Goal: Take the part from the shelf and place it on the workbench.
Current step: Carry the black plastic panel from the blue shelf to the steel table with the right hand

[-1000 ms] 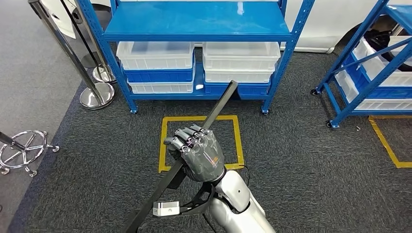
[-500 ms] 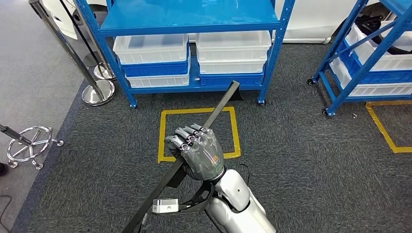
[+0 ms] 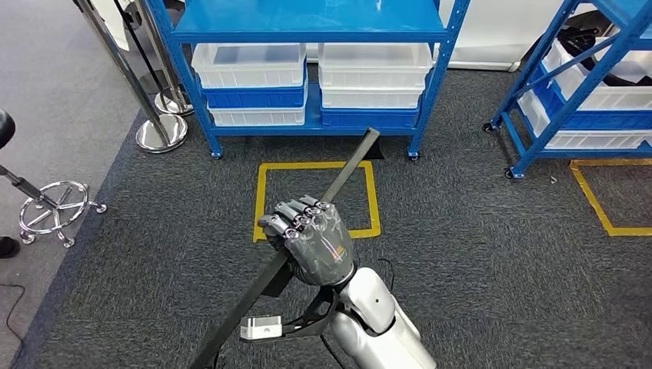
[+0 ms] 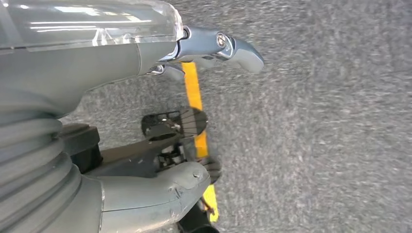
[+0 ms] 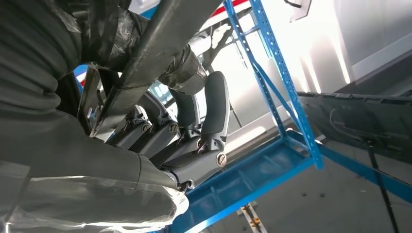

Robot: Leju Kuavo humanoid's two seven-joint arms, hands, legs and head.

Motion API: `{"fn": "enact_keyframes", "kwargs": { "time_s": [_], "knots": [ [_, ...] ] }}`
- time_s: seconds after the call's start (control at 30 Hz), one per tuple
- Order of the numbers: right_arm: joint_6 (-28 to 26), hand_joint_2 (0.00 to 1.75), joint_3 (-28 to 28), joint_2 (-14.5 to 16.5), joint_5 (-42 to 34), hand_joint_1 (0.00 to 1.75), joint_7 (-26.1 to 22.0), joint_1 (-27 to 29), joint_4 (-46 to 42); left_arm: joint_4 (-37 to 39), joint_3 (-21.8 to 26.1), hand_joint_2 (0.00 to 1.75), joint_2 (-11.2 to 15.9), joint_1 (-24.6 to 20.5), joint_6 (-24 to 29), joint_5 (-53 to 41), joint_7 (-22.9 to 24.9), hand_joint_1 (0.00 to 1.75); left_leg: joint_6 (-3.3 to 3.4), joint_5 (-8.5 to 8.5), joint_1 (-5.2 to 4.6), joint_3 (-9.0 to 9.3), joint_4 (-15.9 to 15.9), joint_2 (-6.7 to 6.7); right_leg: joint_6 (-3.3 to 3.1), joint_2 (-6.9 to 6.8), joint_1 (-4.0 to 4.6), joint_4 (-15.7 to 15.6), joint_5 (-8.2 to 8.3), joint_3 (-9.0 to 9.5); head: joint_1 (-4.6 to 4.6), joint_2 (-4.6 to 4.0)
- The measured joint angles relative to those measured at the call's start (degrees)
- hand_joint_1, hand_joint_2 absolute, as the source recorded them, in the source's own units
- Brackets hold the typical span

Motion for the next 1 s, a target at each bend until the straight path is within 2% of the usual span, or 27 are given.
{"fn": "enact_keyframes", "kwargs": {
  "time_s": [0.03,0.07,0.1,0.13,0.17,0.2,0.23,0.3,0.33,0.37,0.4,0.47,0.5,0.53,0.57,0.63,0.67,0.7,0.73,0.8,0.83,0.87,0.9,0.97,1.0],
  "knots": [
    [0.01,1.75,0.01,-0.01,-0.17,1.75,-0.05,-0.06,0.13,0.00,0.02,1.75,0.00,0.02,0.16,0.20,-0.01,0.00,-0.13,0.48,0.04,-0.85,0.25,0.01,0.18,-0.01,-0.16,1.24,0.60,0.47,0.00,0.00],
    [0.01,1.75,0.01,-0.02,-0.39,1.75,-0.13,-0.17,0.28,0.00,0.03,1.75,0.00,0.04,0.27,0.35,-0.05,0.00,-0.33,0.89,0.11,-1.72,0.63,0.02,0.33,-0.02,-0.34,0.43,2.01,2.00,0.00,0.00],
    [0.01,1.75,0.02,-0.01,-0.61,1.75,-0.18,-0.35,0.43,0.00,0.05,1.75,0.00,0.04,0.36,0.47,-0.10,0.00,-0.56,1.20,0.19,-2.56,1.14,0.01,0.45,-0.04,-0.56,-2.27,3.42,4.50,0.00,0.00],
    [0.00,1.75,0.03,0.02,-0.85,1.75,-0.25,-0.61,0.54,0.00,0.06,1.75,0.01,0.04,0.43,0.55,-0.17,0.00,-0.83,1.41,0.20,-3.38,1.76,-0.02,0.54,-0.05,-0.68,-6.06,3.87,7.40,0.00,0.00],
    [-0.01,1.75,0.04,0.09,-1.08,1.75,-0.33,-0.90,0.62,0.00,0.07,1.75,0.02,0.05,0.48,0.55,-0.22,0.00,-1.13,1.57,0.19,-4.07,2.39,-0.06,0.42,0.02,-0.63,-9.68,3.59,9.89,-0.02,0.00],
    [-0.01,1.75,0.07,0.16,-1.28,1.75,-0.38,-1.13,0.67,0.00,0.08,1.75,0.03,0.06,0.52,0.54,-0.27,0.00,-1.48,1.75,0.13,-4.56,2.92,-0.10,0.23,0.08,-0.57,-12.25,2.91,11.42,-0.02,0.00],
    [-0.01,1.75,0.11,0.23,-1.46,1.75,-0.42,-1.29,0.72,0.00,0.09,1.75,0.04,0.08,0.53,0.54,-0.34,0.00,-1.85,2.02,0.08,-4.91,3.20,-0.12,-0.08,0.16,-0.40,-13.54,2.26,11.98,-0.03,0.00],
    [0.00,1.75,0.22,0.29,-1.69,1.75,-0.43,-1.40,0.86,0.00,0.15,1.75,0.08,0.17,0.53,0.54,-0.49,0.00,-2.65,2.49,0.24,-5.27,3.35,-0.14,-1.03,0.15,-0.27,-13.92,2.64,11.56,-0.02,0.00],
    [0.01,1.75,0.27,0.33,-1.77,1.75,-0.43,-1.45,0.98,0.00,0.19,1.75,0.10,0.24,0.52,0.54,-0.56,0.00,-3.03,1.81,0.38,-5.68,3.86,-0.17,-1.60,0.06,-0.26,-13.95,3.14,11.17,-0.02,0.00],
    [0.01,1.75,0.30,0.39,-1.86,1.75,-0.43,-1.51,1.10,0.00,0.23,1.75,0.12,0.31,0.51,0.53,-0.61,0.00,-3.37,0.21,0.50,-6.33,5.27,-0.21,-2.12,-0.03,-0.31,-14.04,3.70,10.68,-0.02,0.00],
    [0.01,1.75,0.30,0.47,-1.96,1.75,-0.45,-1.57,1.21,0.00,0.26,1.75,0.15,0.35,0.50,0.52,-0.65,0.00,-3.65,-2.20,0.59,-7.25,7.77,-0.24,-2.54,-0.13,-0.35,-14.11,4.29,10.08,-0.03,0.00],
    [0.01,1.75,0.31,0.58,-1.99,1.75,-0.58,-1.64,1.45,0.00,0.27,1.75,0.21,0.39,0.49,0.47,-0.70,0.00,-4.03,-7.19,0.63,-9.36,15.01,-0.26,-2.87,-0.16,-0.19,-14.06,5.36,8.68,-0.03,0.00],
    [0.01,1.75,0.31,0.59,-1.65,1.75,-0.73,-1.64,1.58,0.00,0.27,1.75,0.26,0.41,0.49,0.45,-0.73,0.00,-4.09,-8.41,0.64,-9.85,17.97,-0.26,-2.91,-0.16,-0.08,-14.01,5.87,7.97,-0.03,0.00],
    [0.01,1.75,0.31,0.60,-1.16,1.75,-0.97,-1.63,1.68,0.00,0.27,1.75,0.33,0.43,0.49,0.43,-0.75,0.00,-4.05,-8.46,0.63,-9.49,19.29,-0.27,-2.91,-0.15,0.01,-13.94,6.37,7.26,-0.03,0.00],
    [0.01,1.75,0.31,0.62,-0.62,1.75,-1.26,-1.63,1.75,0.00,0.27,1.75,0.39,0.43,0.49,0.41,-0.77,0.00,-3.89,-7.49,0.61,-8.02,18.42,-0.29,-2.88,-0.13,0.10,-13.87,6.84,6.60,-0.03,0.00],
    [0.01,1.75,0.31,0.78,0.03,1.75,-1.86,-1.63,1.71,-0.01,0.27,1.75,0.56,0.31,0.49,0.32,-0.79,0.00,-3.11,-5.02,0.42,-2.53,11.37,-0.39,-2.74,-0.08,0.20,-13.72,7.67,5.62,-0.03,0.00],
    [0.00,1.75,0.31,0.92,0.12,1.75,-2.07,-1.66,1.63,-0.01,0.27,1.75,0.67,0.21,0.49,0.28,-0.81,0.00,-2.66,-4.58,0.24,0.31,7.14,-0.45,-2.53,-0.07,0.24,-13.69,8.07,5.30,-0.03,0.00],
    [-0.01,1.75,0.31,1.07,0.19,1.75,-2.26,-1.68,1.56,-0.02,0.27,1.75,0.78,0.13,0.49,0.21,-0.81,0.00,-2.26,-4.54,0.02,2.24,4.07,-0.50,-2.24,-0.10,0.22,-13.72,8.47,5.13,-0.02,0.00],
    [-0.01,1.75,0.31,1.24,0.25,1.75,-2.39,-1.71,1.51,-0.02,0.27,1.75,0.86,0.09,0.49,0.16,-0.82,0.00,-1.94,-4.76,-0.21,3.19,2.24,-0.55,-1.89,-0.14,0.14,-13.80,8.89,5.03,-0.02,0.00],
    [-0.01,1.75,0.31,1.48,0.32,1.75,-2.54,-1.72,1.47,-0.02,0.27,1.75,0.94,0.14,0.49,0.08,-0.81,0.00,-1.32,-4.11,-0.34,3.10,1.29,-0.52,-1.10,-0.17,0.07,-14.15,9.69,4.94,-0.02,0.00],
    [-0.01,1.75,0.31,1.55,0.33,1.75,-2.55,-1.72,1.46,-0.02,0.27,1.75,0.95,0.14,0.49,0.07,-0.80,0.00,-0.90,-3.44,-0.25,2.93,0.84,-0.40,-0.75,-0.12,0.04,-14.02,9.43,4.76,-0.01,0.00],
    [-0.01,1.75,0.31,1.57,0.32,1.75,-2.56,-1.73,1.45,-0.02,0.27,1.75,0.96,0.12,0.49,0.07,-0.79,0.00,-0.40,-2.66,-0.12,2.63,0.43,-0.28,-0.45,-0.04,0.05,-13.24,8.24,4.39,0.00,0.00],
    [-0.01,1.75,0.31,1.57,0.28,1.75,-2.58,-1.75,1.45,-0.02,0.27,1.75,0.96,0.09,0.50,0.07,-0.79,0.00,-0.02,-1.85,0.02,2.20,0.05,-0.16,-0.18,0.04,0.04,-11.36,6.06,3.72,0.01,0.00],
    [-0.02,1.75,0.30,1.55,0.20,1.75,-2.68,-1.67,1.48,-0.02,0.28,1.75,0.97,0.13,0.51,0.05,-0.75,0.00,0.37,-0.66,-0.05,0.80,0.03,-0.04,0.25,0.12,-0.14,-4.81,0.49,1.92,0.01,0.00],
    [-0.02,1.75,0.29,1.54,0.16,1.75,-2.77,-1.60,1.53,-0.02,0.28,1.75,0.99,0.22,0.53,0.03,-0.72,0.00,0.33,-0.14,-0.07,-0.03,0.15,-0.02,0.44,0.11,-0.20,-1.49,-1.19,1.23,-0.01,0.00]
  ]
}}
